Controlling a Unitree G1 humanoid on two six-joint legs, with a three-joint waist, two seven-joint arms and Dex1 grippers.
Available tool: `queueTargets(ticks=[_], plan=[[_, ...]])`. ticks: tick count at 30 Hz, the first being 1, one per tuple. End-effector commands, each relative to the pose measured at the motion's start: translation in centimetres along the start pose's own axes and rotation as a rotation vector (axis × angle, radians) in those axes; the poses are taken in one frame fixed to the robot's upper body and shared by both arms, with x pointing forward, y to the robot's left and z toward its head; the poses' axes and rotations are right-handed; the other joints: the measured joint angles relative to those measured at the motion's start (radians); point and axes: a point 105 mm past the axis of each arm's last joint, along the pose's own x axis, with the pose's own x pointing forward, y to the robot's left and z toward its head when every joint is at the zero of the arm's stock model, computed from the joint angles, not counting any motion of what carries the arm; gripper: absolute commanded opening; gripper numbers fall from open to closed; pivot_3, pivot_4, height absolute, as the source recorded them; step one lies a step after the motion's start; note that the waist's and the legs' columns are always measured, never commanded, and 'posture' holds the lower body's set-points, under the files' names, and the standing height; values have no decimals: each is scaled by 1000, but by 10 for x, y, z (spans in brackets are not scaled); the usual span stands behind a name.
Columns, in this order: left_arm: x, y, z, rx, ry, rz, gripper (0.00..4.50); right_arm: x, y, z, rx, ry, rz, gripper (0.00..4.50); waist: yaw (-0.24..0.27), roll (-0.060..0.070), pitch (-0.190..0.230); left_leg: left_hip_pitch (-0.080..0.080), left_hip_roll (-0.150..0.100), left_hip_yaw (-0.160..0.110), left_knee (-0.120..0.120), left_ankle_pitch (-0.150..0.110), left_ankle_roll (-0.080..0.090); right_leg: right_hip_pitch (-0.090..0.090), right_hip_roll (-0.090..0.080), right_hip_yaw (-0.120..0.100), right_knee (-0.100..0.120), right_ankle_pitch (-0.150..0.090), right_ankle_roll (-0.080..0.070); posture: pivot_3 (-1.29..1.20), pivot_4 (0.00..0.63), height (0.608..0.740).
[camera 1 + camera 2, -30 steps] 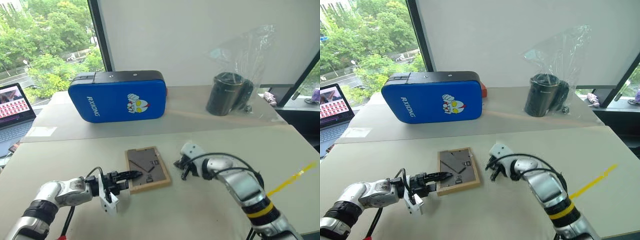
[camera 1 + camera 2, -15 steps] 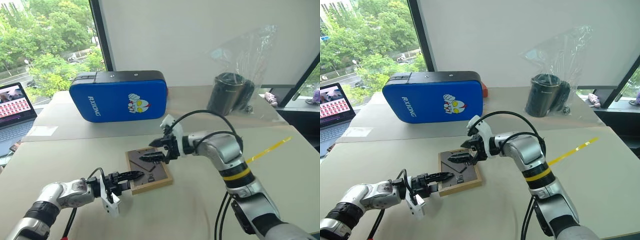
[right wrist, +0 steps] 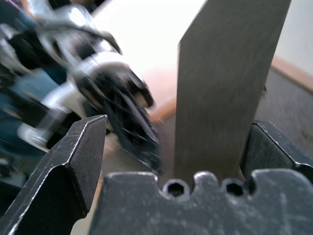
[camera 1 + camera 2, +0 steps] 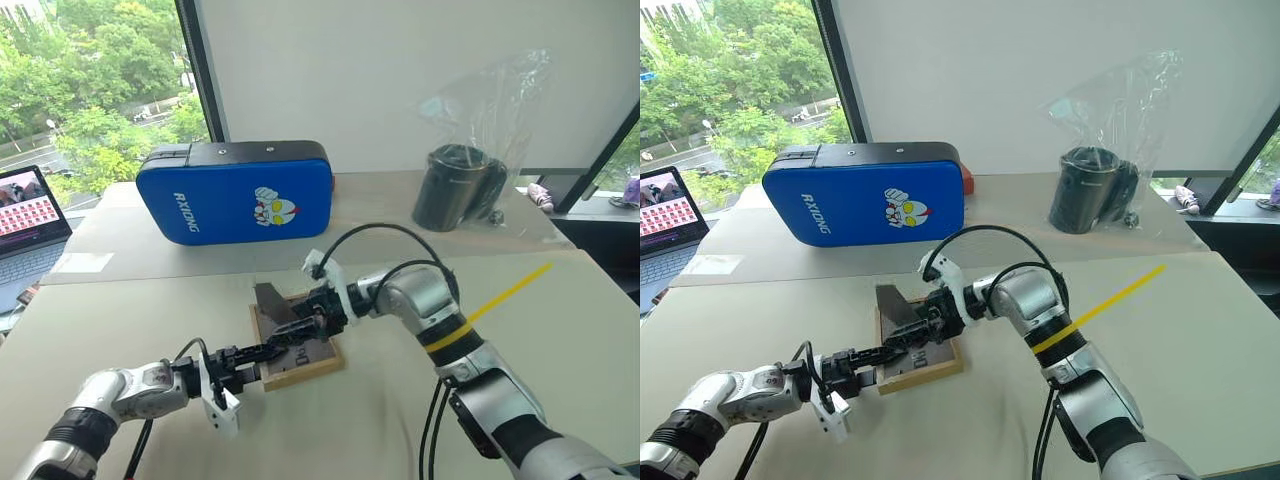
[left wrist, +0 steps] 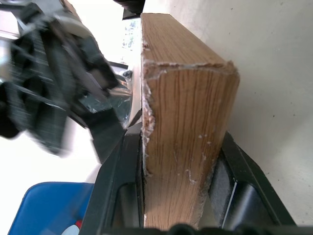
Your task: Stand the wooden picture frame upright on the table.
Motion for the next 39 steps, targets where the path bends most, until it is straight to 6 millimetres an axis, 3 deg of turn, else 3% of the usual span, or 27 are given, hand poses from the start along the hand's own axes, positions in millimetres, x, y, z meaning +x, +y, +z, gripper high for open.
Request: queueTargets(ticks=[1, 6, 9, 12, 14, 16, 18, 19, 21, 22, 25, 27, 30, 32, 36, 39], plan=[[-3, -22, 5, -37, -1, -98, 1179, -12, 26, 34, -94, -114, 75, 4487, -1, 0, 0, -1, 0, 0, 0, 0, 0, -1, 0, 0, 0, 0, 0, 0, 150, 740], [-1, -22, 5, -41, 0, -94, 1179, -25, 28, 32, -125, -127, 30, 4487, 1, 0, 0, -5, 0, 0, 0, 0, 0, -4, -1, 0, 0, 0, 0, 0, 150, 740], [0, -21, 5, -40, -3, -88, 1179, -34, 14, 15, -158, -66, -102, 4487, 3, 0, 0, -7, -1, 0, 0, 0, 0, -6, -1, -1, 0, 0, 0, 0, 150, 740], [0, -20, 5, -40, -2, -85, 1179, -65, -1, 13, -196, -88, -264, 4487, 4, 0, 0, -9, -1, 0, 1, 0, 0, -7, -1, -1, 0, 0, 0, 0, 150, 740], [-1, -19, 4, -45, 11, -80, 1179, -101, -16, 5, -354, -58, -451, 4487, 10, 0, 0, -9, -1, 0, 1, 0, -1, -7, -1, -1, 0, 0, 0, 0, 150, 740], [-2, -20, 4, -50, 18, -78, 1179, -124, -24, 2, -524, -29, -581, 4487, 9, 0, 0, -9, -1, 0, 1, 0, -1, -7, -1, -1, 0, 0, 0, 0, 150, 740], [-3, -20, 5, -53, 17, -78, 1179, -140, -28, -5, -656, -6, -672, 4487, 4, 0, 0, -9, -1, 1, 1, 0, -1, -7, -2, -1, -1, 0, 0, 0, 150, 740], [-4, -20, 5, -54, 17, -77, 1179, -143, -27, -22, -835, 103, -700, 4487, 1, 0, 0, -9, 0, 1, 1, 0, -1, -7, -1, -1, -1, 0, 0, 0, 150, 740], [-4, -18, 5, -57, 20, -71, 1179, -122, -8, -64, -1173, 280, -565, 4487, 5, 0, 0, -8, 0, 2, 1, 0, -1, -7, -1, -1, 0, 0, 0, 0, 150, 740], [-4, -18, 5, -57, 22, -69, 1179, -114, 0, -77, -1261, 312, -498, 4487, 6, -1, 0, -8, 0, 2, 0, 0, -1, -7, -1, -1, 0, 0, 0, 0, 150, 740], [-4, -15, 4, -61, 23, -57, 1179, -91, 15, -90, -1442, 280, -423, 4487, -9, -1, 0, -5, 0, 5, 1, 0, -1, -5, -1, 2, -2, -1, 1, 0, 150, 740], [-4, -13, 3, -66, 28, -43, 1179, -69, 24, -84, -1597, 200, -428, 4487, -13, -3, 1, 2, 0, 6, 1, 1, -1, 2, -1, 3, -6, -1, 1, 0, 150, 740], [-3, -11, 4, -70, 22, -36, 1179, -56, 26, -67, -1730, 126, -486, 4487, -13, -5, 2, 6, 2, 5, 0, 1, -1, 6, 1, 2, -7, -2, 4, 0, 150, 740], [-2, -10, 6, -74, 11, -30, 1179, -51, 24, -59, -1772, 102, -512, 4487, -11, -5, 2, 6, 1, 6, 0, 1, -2, 5, 0, 2, -6, -1, 0, 0, 150, 740], [-3, -7, 5, -82, 11, -18, 1179, -43, 22, -63, -1792, 105, -486, 4487, -3, -5, 2, 5, 1, 5, -1, 1, -2, 4, 0, 2, -9, 0, 0, 0, 150, 740], [-3, -4, 5, -85, 9, -5, 1179, -42, 20, -66, -1764, 92, -486, 3701, 2, -5, 2, 5, 1, 6, -2, 0, -1, 4, 0, 2, -10, 0, 0, 0, 150, 740]])
